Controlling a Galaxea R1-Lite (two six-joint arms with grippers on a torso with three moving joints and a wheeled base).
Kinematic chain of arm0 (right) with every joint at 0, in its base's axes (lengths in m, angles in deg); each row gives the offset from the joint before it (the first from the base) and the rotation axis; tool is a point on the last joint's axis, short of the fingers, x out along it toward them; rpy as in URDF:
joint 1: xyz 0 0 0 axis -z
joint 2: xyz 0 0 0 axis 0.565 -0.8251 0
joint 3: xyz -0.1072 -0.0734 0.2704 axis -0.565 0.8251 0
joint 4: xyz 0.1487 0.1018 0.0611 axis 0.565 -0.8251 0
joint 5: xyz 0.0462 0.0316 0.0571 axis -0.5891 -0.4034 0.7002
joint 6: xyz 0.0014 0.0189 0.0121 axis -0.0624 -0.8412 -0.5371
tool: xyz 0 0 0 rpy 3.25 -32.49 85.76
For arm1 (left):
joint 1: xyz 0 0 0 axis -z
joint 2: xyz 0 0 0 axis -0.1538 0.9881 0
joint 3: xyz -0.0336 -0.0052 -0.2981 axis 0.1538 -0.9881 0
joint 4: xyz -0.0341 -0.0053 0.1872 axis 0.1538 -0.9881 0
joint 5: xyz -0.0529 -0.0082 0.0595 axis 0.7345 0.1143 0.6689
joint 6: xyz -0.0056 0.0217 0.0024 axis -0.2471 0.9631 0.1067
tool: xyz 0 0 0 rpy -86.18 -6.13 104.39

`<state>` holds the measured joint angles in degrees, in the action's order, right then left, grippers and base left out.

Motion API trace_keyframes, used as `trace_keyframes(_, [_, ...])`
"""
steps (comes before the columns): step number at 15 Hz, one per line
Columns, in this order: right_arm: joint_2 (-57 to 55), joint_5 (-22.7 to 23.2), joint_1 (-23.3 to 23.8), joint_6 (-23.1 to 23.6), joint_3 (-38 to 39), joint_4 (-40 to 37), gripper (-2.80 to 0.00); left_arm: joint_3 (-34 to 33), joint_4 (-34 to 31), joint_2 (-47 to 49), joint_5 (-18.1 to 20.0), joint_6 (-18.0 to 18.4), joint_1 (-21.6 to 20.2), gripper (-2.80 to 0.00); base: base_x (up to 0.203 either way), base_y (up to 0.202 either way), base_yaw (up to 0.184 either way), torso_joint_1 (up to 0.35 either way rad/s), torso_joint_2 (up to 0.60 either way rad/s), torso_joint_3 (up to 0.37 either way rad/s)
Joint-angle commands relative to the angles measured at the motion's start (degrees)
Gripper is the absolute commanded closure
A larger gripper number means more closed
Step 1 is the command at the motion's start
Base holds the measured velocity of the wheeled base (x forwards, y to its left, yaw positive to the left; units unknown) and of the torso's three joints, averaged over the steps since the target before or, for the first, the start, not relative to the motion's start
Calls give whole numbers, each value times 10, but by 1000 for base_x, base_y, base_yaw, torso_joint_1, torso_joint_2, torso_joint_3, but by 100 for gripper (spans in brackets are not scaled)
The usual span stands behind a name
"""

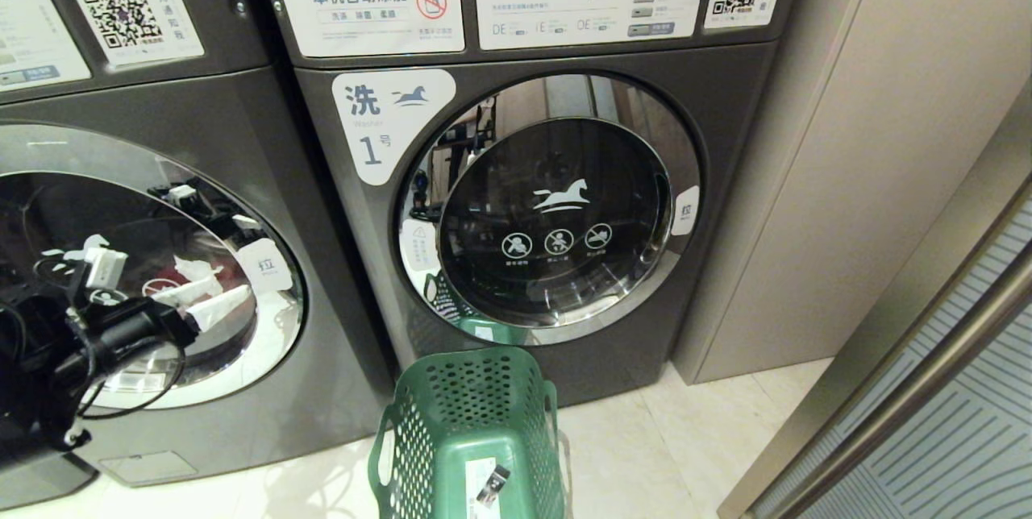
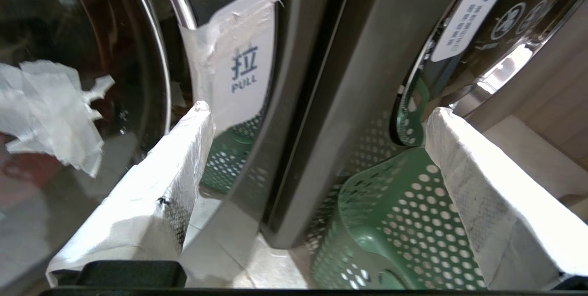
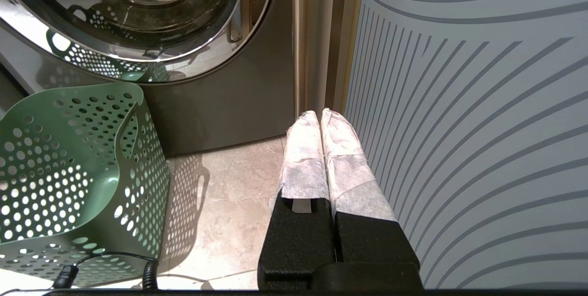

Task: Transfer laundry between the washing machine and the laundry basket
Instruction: Open the lid of the washing machine

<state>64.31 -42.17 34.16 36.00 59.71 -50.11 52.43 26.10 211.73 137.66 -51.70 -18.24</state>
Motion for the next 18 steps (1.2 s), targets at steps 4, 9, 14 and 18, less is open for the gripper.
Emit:
trace_keyframes(4, [-1, 0, -1, 0, 0, 0, 0, 30, 4, 27, 1, 26, 0, -280, 0, 0, 0, 0, 0, 0])
trace_keyframes(9, [-1, 0, 0, 0, 0, 0, 0, 38, 5, 41, 1, 27, 0, -280, 0, 0, 0, 0, 0, 0])
trace_keyframes(14, [-1, 0, 0, 0, 0, 0, 0, 69, 6, 63, 0, 28, 0, -280, 0, 0, 0, 0, 0, 0])
trace_keyframes(18, [-1, 0, -1, 0, 0, 0, 0, 97, 5, 84, -2, 35, 1, -280, 0, 0, 0, 0, 0, 0])
